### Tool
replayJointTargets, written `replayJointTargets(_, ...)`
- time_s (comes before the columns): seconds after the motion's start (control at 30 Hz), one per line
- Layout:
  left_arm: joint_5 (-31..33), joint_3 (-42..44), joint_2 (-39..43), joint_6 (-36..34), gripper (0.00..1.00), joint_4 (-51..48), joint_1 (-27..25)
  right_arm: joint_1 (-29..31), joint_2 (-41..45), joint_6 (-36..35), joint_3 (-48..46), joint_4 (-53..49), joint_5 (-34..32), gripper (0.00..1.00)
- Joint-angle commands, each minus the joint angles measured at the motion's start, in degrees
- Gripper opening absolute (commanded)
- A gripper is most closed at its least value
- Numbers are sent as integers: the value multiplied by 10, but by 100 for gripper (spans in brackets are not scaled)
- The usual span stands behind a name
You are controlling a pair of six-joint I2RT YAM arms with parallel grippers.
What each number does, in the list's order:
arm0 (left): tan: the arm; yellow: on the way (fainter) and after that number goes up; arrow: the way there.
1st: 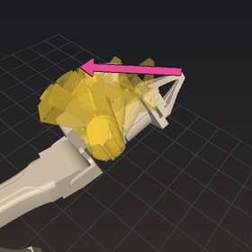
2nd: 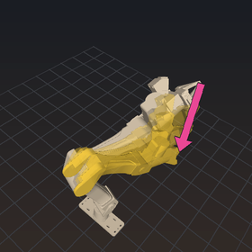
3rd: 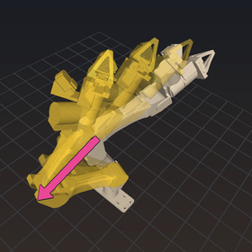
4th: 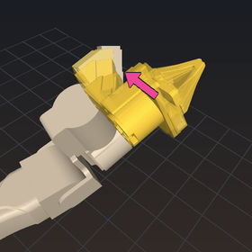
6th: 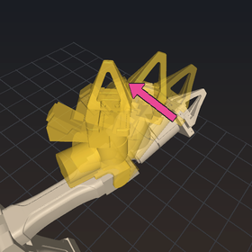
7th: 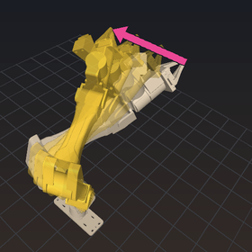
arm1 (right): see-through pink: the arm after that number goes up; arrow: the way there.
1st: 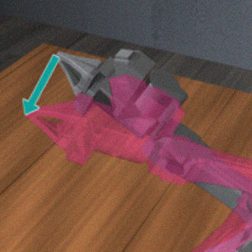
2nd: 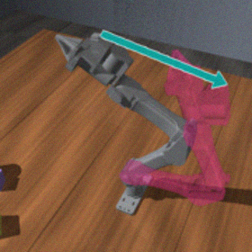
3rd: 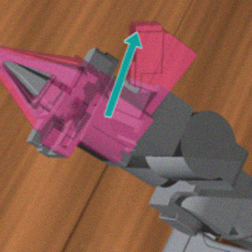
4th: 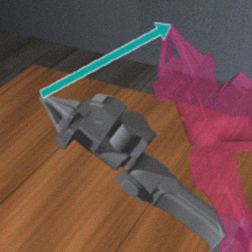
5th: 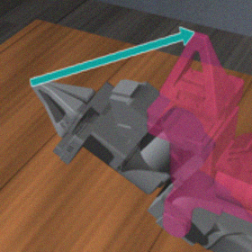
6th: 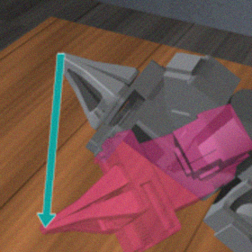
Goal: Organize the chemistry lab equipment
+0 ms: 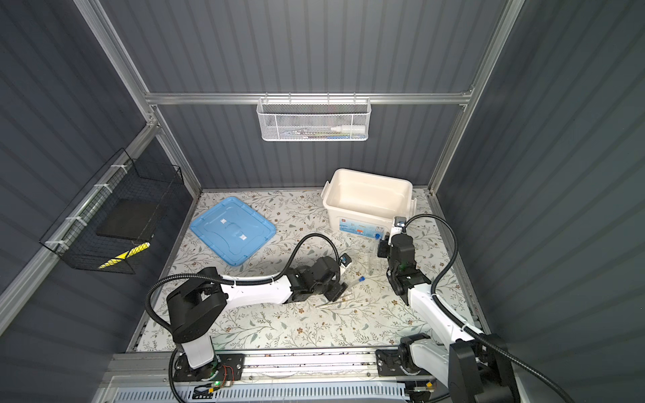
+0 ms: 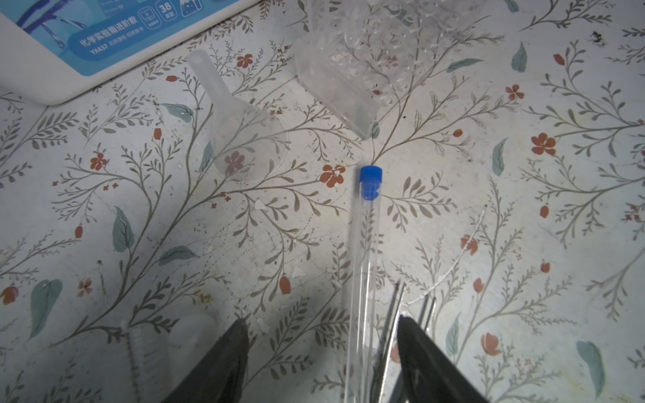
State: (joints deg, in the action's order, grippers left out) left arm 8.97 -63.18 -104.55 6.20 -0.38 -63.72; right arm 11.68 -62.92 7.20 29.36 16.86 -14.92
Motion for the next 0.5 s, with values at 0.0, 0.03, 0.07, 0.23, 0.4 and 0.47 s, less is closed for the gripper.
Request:
replayJointTargets(0.0, -7, -16, -10, -2, 69, -11, -4, 2, -8, 6, 15, -17, 9, 25)
replayJointTargets(0.03, -7, -18, -10, -3, 69, -11, -4, 2, -9, 7, 16, -19, 9, 25)
replayJointTargets(0.07, -7, -17, -10, -3, 69, -12, -4, 2, -9, 8, 18, -19, 10, 25)
replayJointTargets(0.23, -7, -19, -13, -2, 69, -12, -4, 2, -26, 11, 26, -28, 10, 26)
replayJointTargets(0.4, -7, -26, -19, -5, 69, -20, -4, 0, -24, 16, 28, -35, 6, 29)
replayJointTargets(0.47, -6, -32, -23, -6, 69, -25, -4, -1, -22, 18, 30, -39, 7, 34)
